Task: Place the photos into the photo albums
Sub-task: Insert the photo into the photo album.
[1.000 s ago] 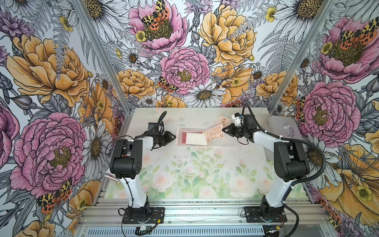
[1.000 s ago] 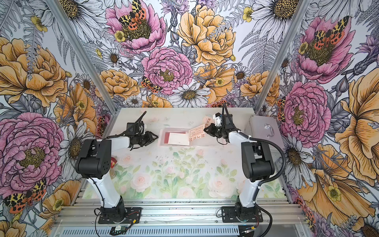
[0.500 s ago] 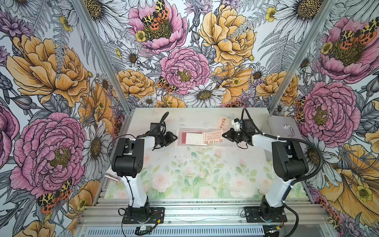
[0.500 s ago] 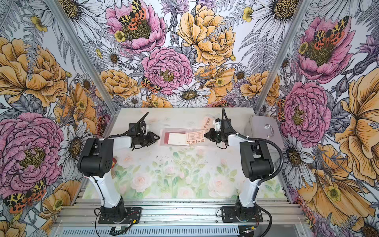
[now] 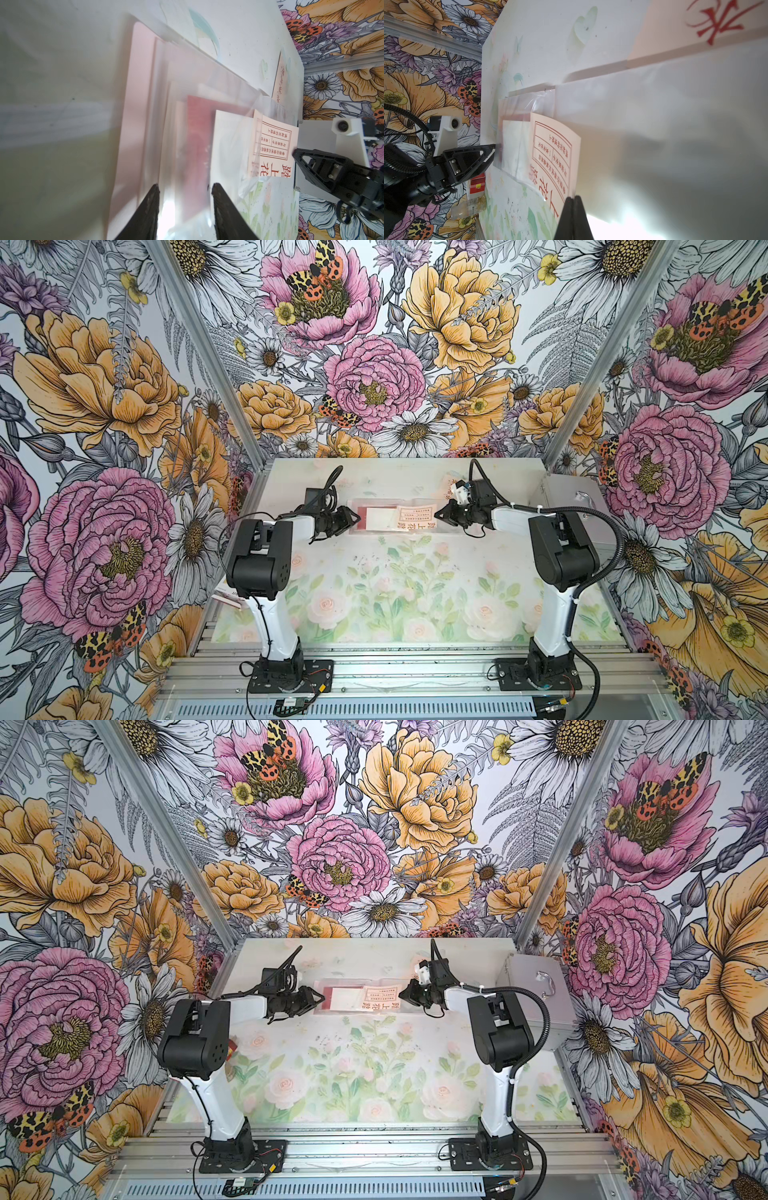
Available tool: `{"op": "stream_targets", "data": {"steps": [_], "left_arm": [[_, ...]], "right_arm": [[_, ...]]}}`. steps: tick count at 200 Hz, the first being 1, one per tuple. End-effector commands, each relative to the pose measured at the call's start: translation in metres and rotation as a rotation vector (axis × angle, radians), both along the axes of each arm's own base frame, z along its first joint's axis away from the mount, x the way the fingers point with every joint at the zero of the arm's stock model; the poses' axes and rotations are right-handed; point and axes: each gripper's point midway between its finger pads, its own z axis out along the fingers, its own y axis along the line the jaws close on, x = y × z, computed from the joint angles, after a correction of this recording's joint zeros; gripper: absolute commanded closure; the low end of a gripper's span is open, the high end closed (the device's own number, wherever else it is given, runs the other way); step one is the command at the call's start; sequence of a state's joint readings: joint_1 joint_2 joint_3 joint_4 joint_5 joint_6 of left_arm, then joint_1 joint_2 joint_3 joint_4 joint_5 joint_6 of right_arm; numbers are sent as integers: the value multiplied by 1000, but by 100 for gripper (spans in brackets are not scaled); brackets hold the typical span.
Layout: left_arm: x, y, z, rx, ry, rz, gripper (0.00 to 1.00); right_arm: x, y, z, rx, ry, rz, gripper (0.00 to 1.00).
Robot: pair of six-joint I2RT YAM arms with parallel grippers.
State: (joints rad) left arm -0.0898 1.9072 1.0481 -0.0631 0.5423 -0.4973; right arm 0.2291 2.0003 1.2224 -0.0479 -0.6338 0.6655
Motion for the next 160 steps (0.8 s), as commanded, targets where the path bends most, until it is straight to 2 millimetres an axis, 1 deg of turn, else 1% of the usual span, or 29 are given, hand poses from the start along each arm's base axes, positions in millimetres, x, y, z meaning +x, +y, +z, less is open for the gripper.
{"op": "stream_targets", "data": {"steps": [1,17,56,91,106,114,140,160], "left_arm": [[4,-7,10,-12,-34,-33,57],[3,-6,11,-10,-35,-32,56],[4,-5,12,-10,-39,-34,57],[4,-5,12,-11,-40,-33,56],[4,-6,13,-12,-41,-36,56],[5,-6,13,-12,-42,-35,56],[6,-7,15,-15,-44,-37,56],[4,-6,14,-11,-44,-37,56]], "right_arm": [[5,5,15,9,-37,17,100],[-1,1,19,-23,-31,34,100],[-19,-3,20,-68,25,97,100],[-25,-7,29,-78,24,100,100],[-24,-8,35,-73,11,99,100],[-21,-8,34,-74,12,96,100],[-16,2,28,-58,31,115,100],[-7,8,20,-59,41,118,100]]}}
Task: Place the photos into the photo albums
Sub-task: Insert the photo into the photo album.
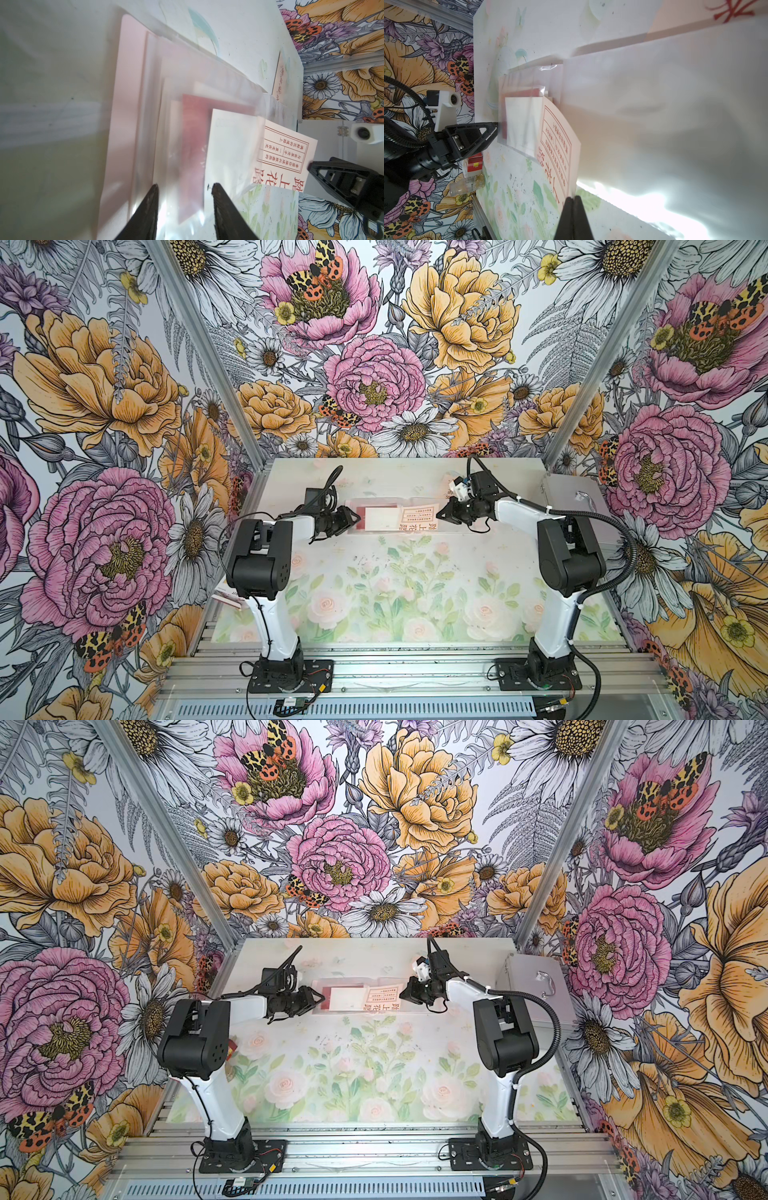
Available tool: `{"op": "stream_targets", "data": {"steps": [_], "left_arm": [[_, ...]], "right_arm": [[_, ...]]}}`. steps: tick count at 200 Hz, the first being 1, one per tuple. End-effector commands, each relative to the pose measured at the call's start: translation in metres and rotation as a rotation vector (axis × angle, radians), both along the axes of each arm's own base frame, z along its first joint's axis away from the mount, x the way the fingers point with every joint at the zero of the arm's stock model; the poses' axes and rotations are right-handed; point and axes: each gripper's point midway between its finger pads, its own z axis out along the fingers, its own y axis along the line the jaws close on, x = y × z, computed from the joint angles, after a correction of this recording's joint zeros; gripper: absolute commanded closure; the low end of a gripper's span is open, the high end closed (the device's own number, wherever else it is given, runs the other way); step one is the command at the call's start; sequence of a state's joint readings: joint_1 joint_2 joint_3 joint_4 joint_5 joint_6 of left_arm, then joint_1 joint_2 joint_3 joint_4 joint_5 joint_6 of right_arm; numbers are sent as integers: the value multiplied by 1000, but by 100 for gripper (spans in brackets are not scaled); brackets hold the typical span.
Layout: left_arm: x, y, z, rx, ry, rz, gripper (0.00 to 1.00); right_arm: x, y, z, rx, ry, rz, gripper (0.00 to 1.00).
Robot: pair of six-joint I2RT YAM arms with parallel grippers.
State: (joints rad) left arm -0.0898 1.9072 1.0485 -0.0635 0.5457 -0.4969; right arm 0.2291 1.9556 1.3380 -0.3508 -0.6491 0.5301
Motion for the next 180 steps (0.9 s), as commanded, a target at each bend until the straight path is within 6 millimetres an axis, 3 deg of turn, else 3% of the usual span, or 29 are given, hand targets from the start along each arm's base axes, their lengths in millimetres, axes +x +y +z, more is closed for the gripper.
{"op": "stream_targets", "data": {"steps": [1,69,180], "left_arm": [[4,-6,14,-8,-44,-35,57],[2,-5,12,-5,-39,-34,56],[1,-7,31,-1,-67,-40,56]], "right_arm": [[11,10,-4,10,-4,24,100],[41,27,-17,22,10,35,100],[48,109,-36,4,7,140,100]]}}
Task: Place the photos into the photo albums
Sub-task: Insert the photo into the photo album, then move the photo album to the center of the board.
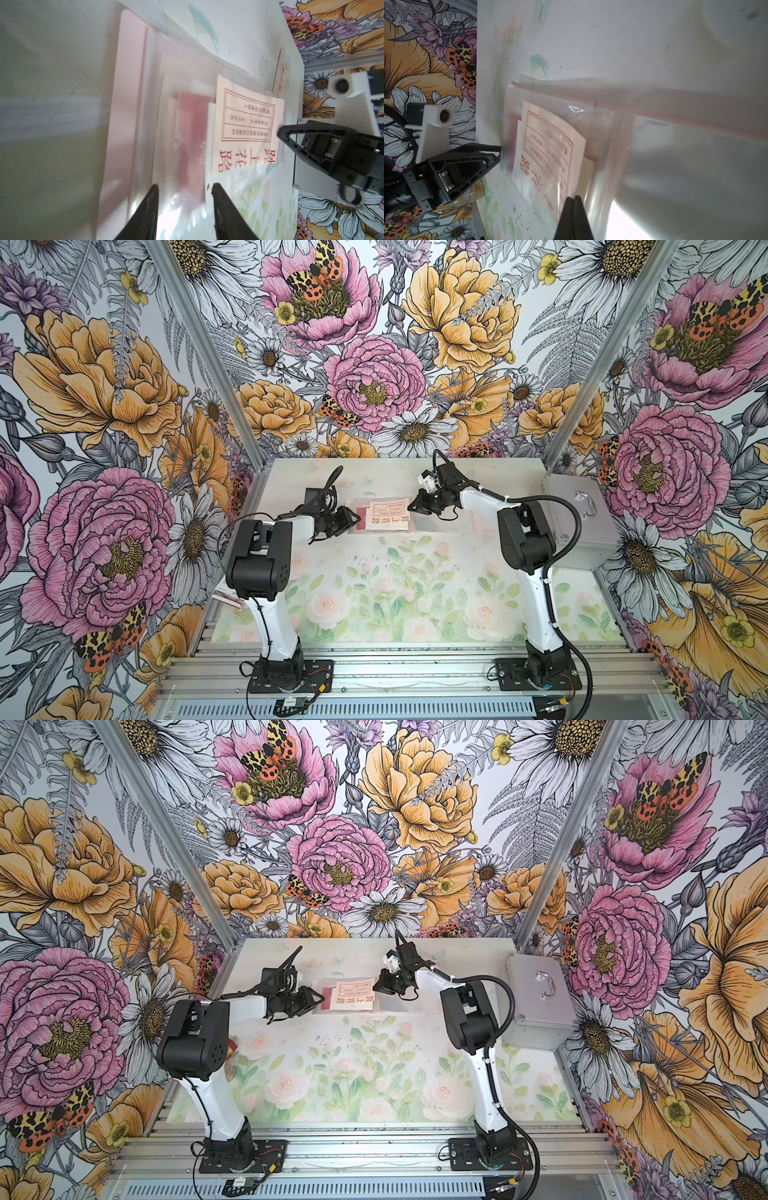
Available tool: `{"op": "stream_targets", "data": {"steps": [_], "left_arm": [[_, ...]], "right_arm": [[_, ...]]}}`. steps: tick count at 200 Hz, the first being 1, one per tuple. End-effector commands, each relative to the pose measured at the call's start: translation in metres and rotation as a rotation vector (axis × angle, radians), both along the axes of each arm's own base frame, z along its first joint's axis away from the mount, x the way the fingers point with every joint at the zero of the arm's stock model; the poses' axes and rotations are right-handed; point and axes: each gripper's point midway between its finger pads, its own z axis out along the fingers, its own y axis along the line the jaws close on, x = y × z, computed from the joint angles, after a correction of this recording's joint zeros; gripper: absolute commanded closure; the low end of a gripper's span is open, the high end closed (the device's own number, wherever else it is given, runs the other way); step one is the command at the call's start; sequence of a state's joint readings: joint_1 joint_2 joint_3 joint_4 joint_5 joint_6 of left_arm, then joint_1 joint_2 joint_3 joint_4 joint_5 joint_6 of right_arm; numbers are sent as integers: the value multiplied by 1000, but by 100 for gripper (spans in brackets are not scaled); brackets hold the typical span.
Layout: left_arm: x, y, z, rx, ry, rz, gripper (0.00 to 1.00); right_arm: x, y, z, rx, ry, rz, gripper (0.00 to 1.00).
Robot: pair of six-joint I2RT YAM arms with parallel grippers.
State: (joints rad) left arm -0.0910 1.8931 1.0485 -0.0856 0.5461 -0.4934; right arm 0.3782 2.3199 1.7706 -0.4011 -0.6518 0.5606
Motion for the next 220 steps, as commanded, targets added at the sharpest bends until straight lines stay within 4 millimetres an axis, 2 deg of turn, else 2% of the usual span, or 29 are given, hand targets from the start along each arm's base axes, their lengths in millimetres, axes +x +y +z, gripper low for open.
{"op": "stream_targets", "data": {"steps": [1,22,35,38,52,75,95,114,118,121,124,148,179,220], "left_arm": [[4,-7,28,-2,-72,-35,56],[3,-6,31,0,-74,-35,56],[2,-7,30,2,-70,-36,56],[3,-6,44,1,-101,-34,56],[3,-8,52,-1,-116,-38,56],[8,-15,67,-2,-145,-45,56],[16,-29,84,2,-180,-68,56],[26,-51,98,5,-203,-110,56],[29,-57,107,2,-222,-120,56],[32,-61,97,6,-200,-127,56],[35,-65,96,5,-199,-135,56],[59,-101,104,1,-223,-190,56],[96,-152,101,-38,-223,-261,56],[139,-198,73,-67,-201,-290,56]], "right_arm": [[1,14,-4,-12,4,11,100],[1,9,-2,-36,-10,-1,98],[0,-1,3,-62,-24,-9,86],[-1,-3,4,-66,-25,-11,83],[0,-19,12,-87,-41,-34,75],[7,-48,35,-105,-91,-86,72],[20,-73,52,-112,-132,-135,71],[41,-100,58,-153,-169,-204,70],[47,-107,59,-173,-180,-224,69],[51,-112,58,-190,-185,-237,68],[55,-118,59,-208,-194,-253,68],[90,-151,50,-305,-214,-343,66],[133,-167,44,-340,-257,-396,65],[177,-175,25,-337,-301,-439,63]]}}
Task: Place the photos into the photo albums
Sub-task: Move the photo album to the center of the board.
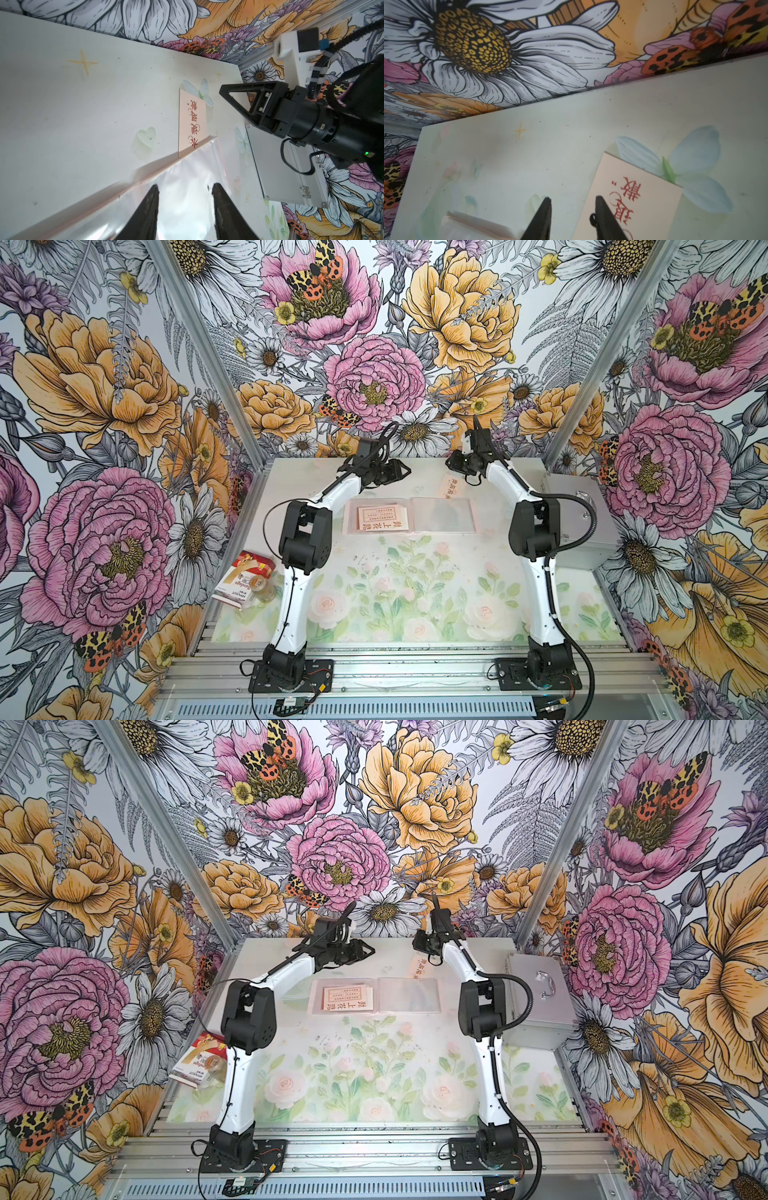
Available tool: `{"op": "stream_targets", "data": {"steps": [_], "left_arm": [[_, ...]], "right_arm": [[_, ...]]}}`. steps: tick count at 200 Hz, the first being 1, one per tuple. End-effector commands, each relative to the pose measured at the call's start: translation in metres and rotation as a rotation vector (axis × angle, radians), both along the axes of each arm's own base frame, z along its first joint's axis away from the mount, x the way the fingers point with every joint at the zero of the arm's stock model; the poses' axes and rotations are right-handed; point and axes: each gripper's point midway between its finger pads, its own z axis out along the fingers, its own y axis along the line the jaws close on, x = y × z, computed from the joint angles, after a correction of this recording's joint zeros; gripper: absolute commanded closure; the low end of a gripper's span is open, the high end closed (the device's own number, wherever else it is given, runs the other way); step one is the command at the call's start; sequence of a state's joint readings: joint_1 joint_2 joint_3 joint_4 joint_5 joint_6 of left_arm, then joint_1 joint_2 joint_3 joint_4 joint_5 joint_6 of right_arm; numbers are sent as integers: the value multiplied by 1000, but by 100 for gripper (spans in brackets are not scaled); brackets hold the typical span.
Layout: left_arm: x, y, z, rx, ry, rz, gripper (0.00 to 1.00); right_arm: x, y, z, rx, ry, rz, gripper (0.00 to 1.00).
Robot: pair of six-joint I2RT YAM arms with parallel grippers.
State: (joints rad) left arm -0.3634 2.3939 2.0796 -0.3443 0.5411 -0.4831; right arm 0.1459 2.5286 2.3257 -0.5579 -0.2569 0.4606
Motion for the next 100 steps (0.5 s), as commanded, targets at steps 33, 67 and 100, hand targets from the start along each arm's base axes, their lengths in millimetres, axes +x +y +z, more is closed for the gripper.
{"op": "stream_targets", "data": {"steps": [33,67,100], "left_arm": [[7,-45,-51,-44,143,-66,57],[-30,-63,-86,0,225,-134,57],[-78,-66,-106,75,279,-201,57]], "right_arm": [[26,-20,-42,-50,15,-61,60],[21,-28,-65,32,92,-69,58],[4,-19,-79,68,175,-19,58]]}}
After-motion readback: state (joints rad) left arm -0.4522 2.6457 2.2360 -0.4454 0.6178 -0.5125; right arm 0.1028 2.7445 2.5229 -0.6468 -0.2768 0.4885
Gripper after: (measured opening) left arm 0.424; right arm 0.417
